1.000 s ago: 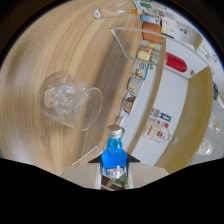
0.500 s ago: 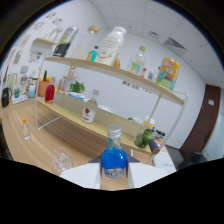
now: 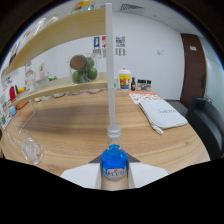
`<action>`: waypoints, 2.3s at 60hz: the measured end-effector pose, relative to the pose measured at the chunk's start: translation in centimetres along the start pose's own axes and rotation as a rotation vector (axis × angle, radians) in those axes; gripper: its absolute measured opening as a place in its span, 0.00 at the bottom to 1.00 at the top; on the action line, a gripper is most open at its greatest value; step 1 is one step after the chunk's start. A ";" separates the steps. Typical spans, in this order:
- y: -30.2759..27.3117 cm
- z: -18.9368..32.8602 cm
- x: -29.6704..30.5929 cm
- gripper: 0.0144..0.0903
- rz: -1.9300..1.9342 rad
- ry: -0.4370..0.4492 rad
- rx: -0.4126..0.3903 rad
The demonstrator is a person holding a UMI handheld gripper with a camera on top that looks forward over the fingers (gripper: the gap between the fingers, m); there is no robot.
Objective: Make me a cup of Mount Fuji.
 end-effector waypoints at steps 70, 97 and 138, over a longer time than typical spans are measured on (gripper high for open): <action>-6.7 -10.7 -16.0 0.93 0.072 -0.007 0.047; -24.8 -16.8 -31.8 0.94 0.023 -0.109 0.216; -36.4 -8.3 -34.5 0.37 0.028 0.000 0.343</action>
